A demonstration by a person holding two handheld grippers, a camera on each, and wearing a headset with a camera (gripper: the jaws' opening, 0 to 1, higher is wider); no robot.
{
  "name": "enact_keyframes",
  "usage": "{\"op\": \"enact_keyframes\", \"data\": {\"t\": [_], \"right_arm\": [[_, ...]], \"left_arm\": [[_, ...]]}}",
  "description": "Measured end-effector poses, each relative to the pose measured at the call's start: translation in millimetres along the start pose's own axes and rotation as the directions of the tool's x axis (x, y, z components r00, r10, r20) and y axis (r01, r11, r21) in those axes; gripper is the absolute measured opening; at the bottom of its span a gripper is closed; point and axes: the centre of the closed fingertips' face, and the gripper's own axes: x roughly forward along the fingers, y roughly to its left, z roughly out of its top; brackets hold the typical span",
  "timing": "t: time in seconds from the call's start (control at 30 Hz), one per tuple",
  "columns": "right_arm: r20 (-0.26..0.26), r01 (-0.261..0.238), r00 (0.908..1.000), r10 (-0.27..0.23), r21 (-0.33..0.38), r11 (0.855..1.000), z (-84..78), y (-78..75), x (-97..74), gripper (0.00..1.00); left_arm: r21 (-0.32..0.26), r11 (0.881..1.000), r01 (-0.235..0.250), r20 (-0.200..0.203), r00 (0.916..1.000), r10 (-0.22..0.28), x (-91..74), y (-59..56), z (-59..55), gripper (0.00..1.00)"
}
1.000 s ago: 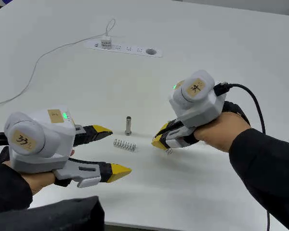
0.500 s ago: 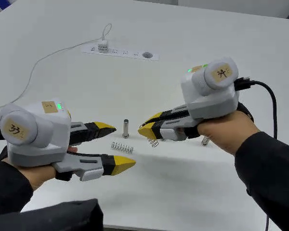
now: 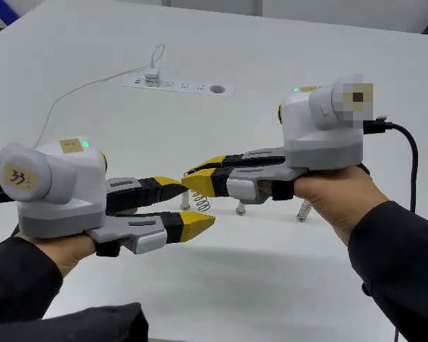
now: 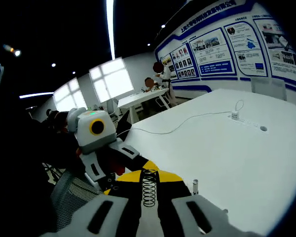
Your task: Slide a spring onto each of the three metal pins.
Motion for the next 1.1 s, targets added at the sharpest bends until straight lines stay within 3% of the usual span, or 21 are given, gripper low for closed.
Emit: {"op": "enact_keyframes", "data": {"t": [0.33, 0.57, 1.1], "right_arm": [[0.012, -0.029, 0.9995, 0.029, -0.014, 0.999, 4.4, 7.7, 3.9, 0.12], [0.004, -0.021, 0.9998, 0.021, -0.029, 0.999, 3.3, 6.8, 1.1, 0.12], [-0.028, 0.017, 0.9994, -0.02, -0.088, 0.996, 0.2, 3.9, -6.0, 0.12]], "left_arm": [[-0.005, 1.0, -0.01, 0.029, 0.9995, 0.01, -3.6, 1.3, 6.9, 0.27], [0.054, 0.999, 0.002, 0.022, 0.9998, -0.004, -4.4, -1.8, 6.0, 0.14], [0.102, 0.995, -0.008, 0.004, 1.0, 0.008, -6.2, 3.7, 5.7, 0.12]]}}
